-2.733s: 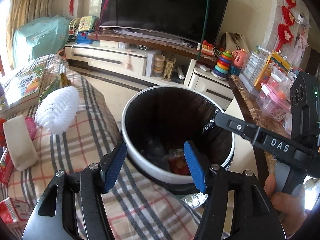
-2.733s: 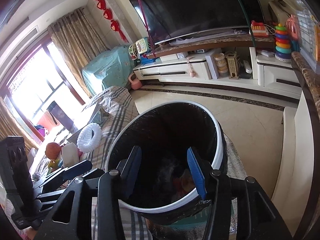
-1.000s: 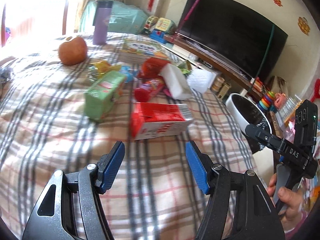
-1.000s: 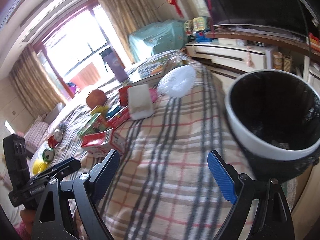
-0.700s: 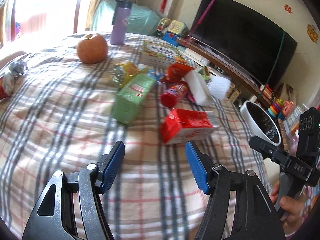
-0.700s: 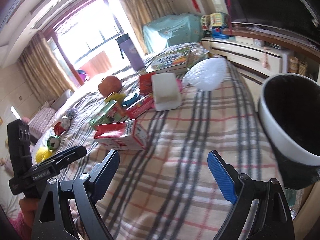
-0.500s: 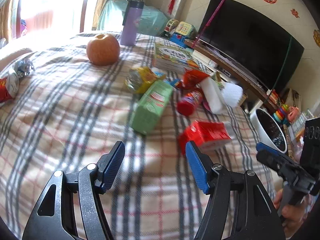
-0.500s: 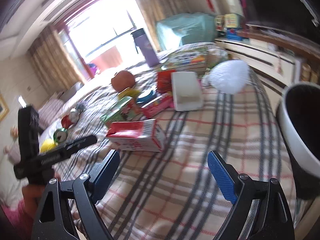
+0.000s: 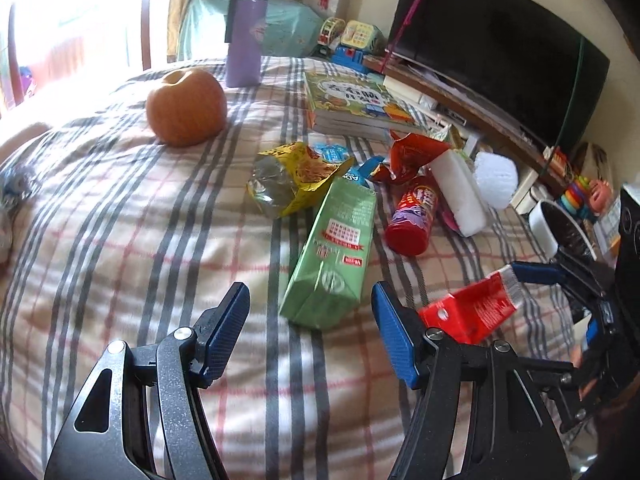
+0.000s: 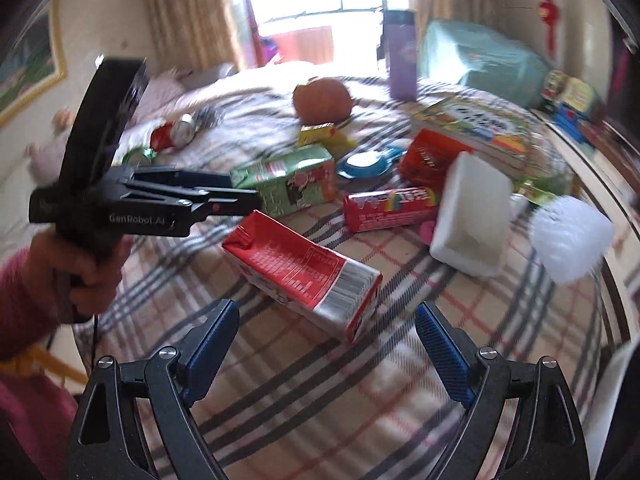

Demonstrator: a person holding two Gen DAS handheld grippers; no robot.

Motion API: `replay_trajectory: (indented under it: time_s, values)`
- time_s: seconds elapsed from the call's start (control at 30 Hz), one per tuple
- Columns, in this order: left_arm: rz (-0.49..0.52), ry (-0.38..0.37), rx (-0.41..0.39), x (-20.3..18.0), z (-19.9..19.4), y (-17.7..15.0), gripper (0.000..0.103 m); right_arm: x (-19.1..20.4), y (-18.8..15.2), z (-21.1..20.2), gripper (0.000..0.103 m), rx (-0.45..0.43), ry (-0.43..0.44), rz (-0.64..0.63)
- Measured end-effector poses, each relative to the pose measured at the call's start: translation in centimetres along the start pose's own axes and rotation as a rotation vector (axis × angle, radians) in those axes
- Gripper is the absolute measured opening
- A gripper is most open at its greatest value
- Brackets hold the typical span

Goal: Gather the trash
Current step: 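Move both tools back over the bed toward the drink cartons, then grasp the green drink carton with the left gripper while the right gripper grasps the red-white carton, then carry both cartons over the black bin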

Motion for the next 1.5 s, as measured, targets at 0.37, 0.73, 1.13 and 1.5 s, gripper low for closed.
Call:
replay_trajectory:
  time_s: [0.37,0.73,1.13,1.5]
  values:
    - [0.039,-0.019,0.027,-0.7,2.2,0.7,0.064,0.7,0.7,1.9,0.086,-0.005,0.045,-0.046]
    - [0.052,-0.048,-0.009,-2.2,0.8,0.6,0.034,0.2,-2.0,-1.9,0.037,-0.071,-0.001,0.084]
    - [0.084,-0.139,-0.039,-8.4,-1.3,-0.5,0.033,-4.0,-6.5,-8.4,0.036,-0.191,-0.175,0.327]
    - [0.164,-0.232,-0.050,-15.8,-2.2,-0.8,0.033,-6.0,-8.7,-12.6,0.036,-0.268,-0.329,0.445]
Point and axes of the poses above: each gripper's, at about its wrist camera, not at the fingertips, and z roughly the way its jaws point, x to its left, y to its top, the point moved 9 cm from there along z, roughly the way its jaws point, and after that the axes turned 6 degrees about z, right-handed, at the moved point
